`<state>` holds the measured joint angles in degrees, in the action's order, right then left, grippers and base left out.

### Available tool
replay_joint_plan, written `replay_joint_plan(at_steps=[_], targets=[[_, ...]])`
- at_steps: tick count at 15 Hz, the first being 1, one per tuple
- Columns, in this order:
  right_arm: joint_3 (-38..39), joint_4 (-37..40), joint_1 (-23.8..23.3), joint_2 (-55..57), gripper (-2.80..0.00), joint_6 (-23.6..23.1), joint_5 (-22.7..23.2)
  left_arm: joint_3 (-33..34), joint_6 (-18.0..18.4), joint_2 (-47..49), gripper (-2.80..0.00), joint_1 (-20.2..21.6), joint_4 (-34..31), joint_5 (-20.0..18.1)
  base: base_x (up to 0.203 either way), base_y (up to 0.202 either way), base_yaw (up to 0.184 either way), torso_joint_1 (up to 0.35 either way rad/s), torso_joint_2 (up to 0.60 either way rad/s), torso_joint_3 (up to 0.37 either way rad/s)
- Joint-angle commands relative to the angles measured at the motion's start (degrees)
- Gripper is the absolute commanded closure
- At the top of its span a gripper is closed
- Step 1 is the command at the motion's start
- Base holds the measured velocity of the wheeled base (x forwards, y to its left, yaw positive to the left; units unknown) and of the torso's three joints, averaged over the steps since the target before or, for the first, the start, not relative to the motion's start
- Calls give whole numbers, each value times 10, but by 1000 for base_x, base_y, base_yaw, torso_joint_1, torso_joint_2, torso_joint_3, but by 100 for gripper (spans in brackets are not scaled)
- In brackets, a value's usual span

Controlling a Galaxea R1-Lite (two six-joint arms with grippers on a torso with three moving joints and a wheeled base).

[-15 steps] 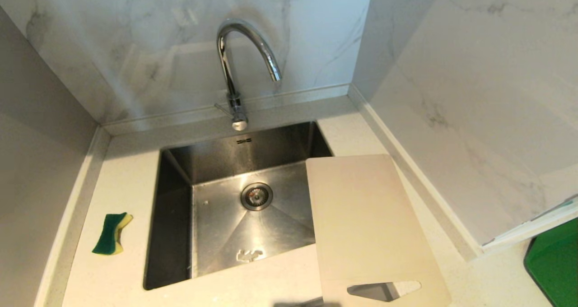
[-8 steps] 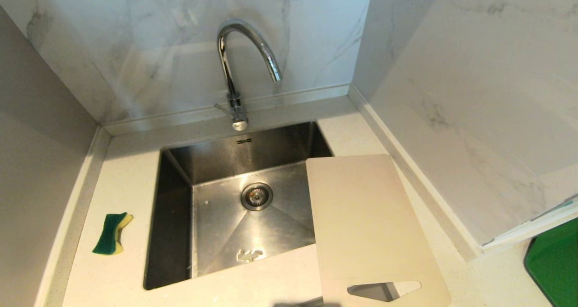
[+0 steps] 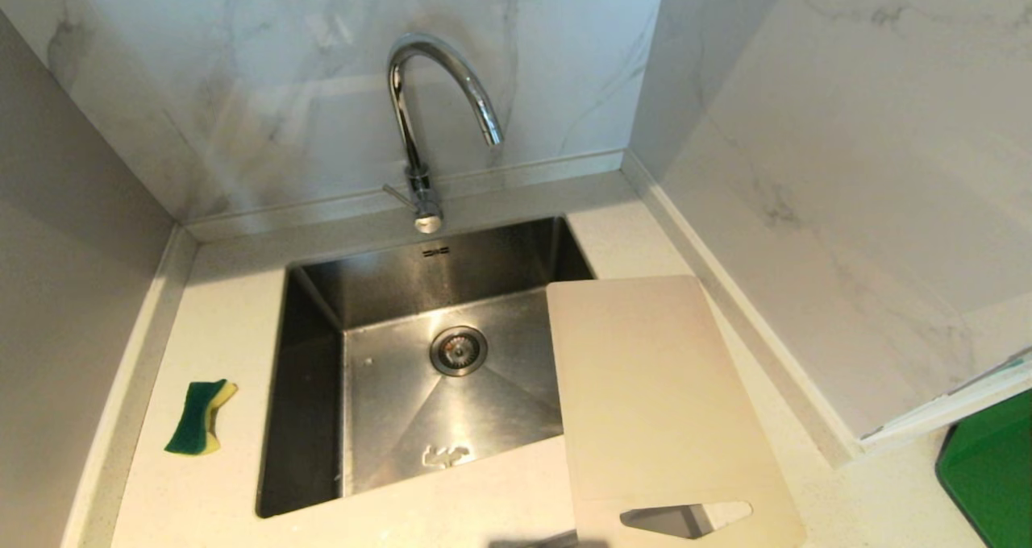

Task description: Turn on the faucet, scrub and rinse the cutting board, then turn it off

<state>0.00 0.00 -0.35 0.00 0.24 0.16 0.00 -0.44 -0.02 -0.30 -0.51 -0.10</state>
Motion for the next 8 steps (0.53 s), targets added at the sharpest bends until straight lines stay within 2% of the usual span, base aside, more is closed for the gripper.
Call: replay_joint_plan(at_steps=[1, 8], targets=[[0, 0, 0, 0, 0, 0, 0, 1, 0, 1, 0, 0, 0, -1, 0, 0, 0, 0, 0, 0], [0, 0, 0, 0, 0, 0, 0, 1, -2, 1, 0, 0, 0, 0, 0, 0, 0, 0, 0, 0]])
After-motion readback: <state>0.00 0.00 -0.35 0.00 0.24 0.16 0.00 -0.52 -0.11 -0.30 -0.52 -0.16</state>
